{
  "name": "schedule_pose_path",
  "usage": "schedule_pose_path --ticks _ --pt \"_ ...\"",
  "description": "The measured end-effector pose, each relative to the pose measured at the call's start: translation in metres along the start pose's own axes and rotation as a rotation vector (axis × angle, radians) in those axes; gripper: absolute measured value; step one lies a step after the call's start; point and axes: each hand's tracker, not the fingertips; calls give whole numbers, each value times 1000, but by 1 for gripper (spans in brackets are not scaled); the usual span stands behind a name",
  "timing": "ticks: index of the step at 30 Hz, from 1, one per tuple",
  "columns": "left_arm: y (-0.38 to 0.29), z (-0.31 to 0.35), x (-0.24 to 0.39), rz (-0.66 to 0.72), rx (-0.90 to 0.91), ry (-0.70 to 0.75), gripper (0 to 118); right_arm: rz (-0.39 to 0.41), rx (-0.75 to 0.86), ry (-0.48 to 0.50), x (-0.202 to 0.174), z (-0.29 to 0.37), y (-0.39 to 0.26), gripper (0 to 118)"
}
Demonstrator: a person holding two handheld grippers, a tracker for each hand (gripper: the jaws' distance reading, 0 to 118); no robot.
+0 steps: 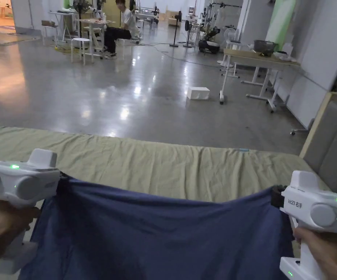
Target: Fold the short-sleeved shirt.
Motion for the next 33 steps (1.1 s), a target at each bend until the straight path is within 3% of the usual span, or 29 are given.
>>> schedule_pose_path --ticks 7,14,22,33 --pt "73 75 -19 -6 150 44 6 80 233 -36 -13 66 86 2" --pt "137 108 -37 18 244 70 6 65 328 -85 -17 90 155 2" --pt "202 113 -39 31 318 106 6 40 392 -127 -27 76 212 2" --pt "267 59 -46 14 350 146 6 81 419 -143 -31 0 277 2"
